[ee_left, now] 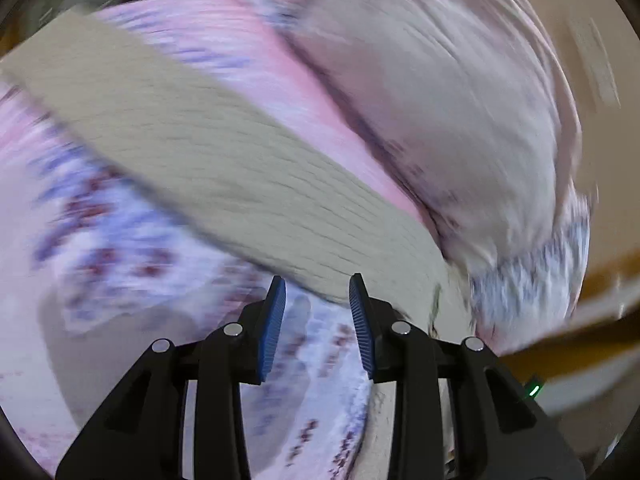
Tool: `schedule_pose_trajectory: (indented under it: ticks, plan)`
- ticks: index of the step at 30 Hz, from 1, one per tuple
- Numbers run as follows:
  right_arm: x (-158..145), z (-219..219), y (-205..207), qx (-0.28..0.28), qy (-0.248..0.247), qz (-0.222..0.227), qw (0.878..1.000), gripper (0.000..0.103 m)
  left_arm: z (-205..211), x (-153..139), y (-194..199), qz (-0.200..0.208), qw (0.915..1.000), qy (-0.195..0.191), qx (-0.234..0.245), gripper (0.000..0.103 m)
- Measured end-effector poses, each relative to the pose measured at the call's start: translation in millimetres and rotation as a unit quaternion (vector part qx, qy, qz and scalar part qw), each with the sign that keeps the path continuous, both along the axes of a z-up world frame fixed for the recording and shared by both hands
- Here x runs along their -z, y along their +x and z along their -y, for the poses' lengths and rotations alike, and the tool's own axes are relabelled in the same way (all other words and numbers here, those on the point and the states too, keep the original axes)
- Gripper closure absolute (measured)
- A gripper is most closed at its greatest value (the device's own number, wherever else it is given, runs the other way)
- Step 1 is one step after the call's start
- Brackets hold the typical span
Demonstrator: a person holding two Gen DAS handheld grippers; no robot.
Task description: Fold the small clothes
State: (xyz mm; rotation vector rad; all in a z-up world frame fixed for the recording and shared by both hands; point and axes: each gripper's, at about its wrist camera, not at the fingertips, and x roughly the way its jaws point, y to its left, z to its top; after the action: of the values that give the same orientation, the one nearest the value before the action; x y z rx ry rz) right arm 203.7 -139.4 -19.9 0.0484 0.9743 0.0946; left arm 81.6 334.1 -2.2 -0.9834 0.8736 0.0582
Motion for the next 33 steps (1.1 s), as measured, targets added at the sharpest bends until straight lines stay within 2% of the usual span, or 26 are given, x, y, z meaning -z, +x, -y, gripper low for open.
schedule_pose_trajectory:
  ticks: [4,7,12,14,15,16,20,24,29,33]
  plan:
    - [3.1,-10.3,-3.6,0.002,0.015,-0.005,1.0,0.034,-24.5,17.2,-12.2,-0.013,0.9966,-0.054,-0.061,0.07]
    - [1.4,-4.2,-5.6,0.006,0.023,-0.007,1.0,0.033,-40.7,30.6,-17.0,0.005,0.9855,-0.122,-0.117,0.07]
    - [-8.1,11.0,-19.2,0.019,0.042,-0.007,0.999,0.033,-58.0,37.4,-11.8,0.019,0.9705,-0.155,-0.183,0.072]
    - [-11.6,13.6,-22.6,0.024,0.047,-0.003,0.999,0.033,-63.8,34.4,-8.2,0.016,0.971,-0.142,-0.192,0.08]
    - [-12.5,14.9,-23.8,0.025,0.048,-0.002,0.999,0.033,-63.1,32.4,-4.9,0.019,0.9716,-0.136,-0.193,0.09]
    - [-13.7,18.2,-25.2,0.028,0.051,0.001,0.998,0.032,-61.4,29.9,-1.1,0.025,0.9723,-0.136,-0.189,0.095]
    - [-15.6,29.8,-28.6,0.039,0.064,0.008,0.997,0.032,-38.7,1.1,13.7,0.071,0.979,-0.115,-0.153,0.097]
    - [-17.4,45.6,-33.4,0.051,0.079,0.014,0.995,0.032,3.5,-38.3,43.5,0.134,0.9808,-0.115,-0.083,0.097]
    - [-16.5,64.1,-36.6,0.065,0.097,0.02,0.993,0.032,80.7,-79.4,76.4,0.199,0.9734,-0.111,0.026,0.097]
    - [-17.2,82.3,-43.3,0.082,0.106,0.025,0.991,0.032,144.9,-92.6,99.2,0.219,0.9632,-0.11,0.11,0.098]
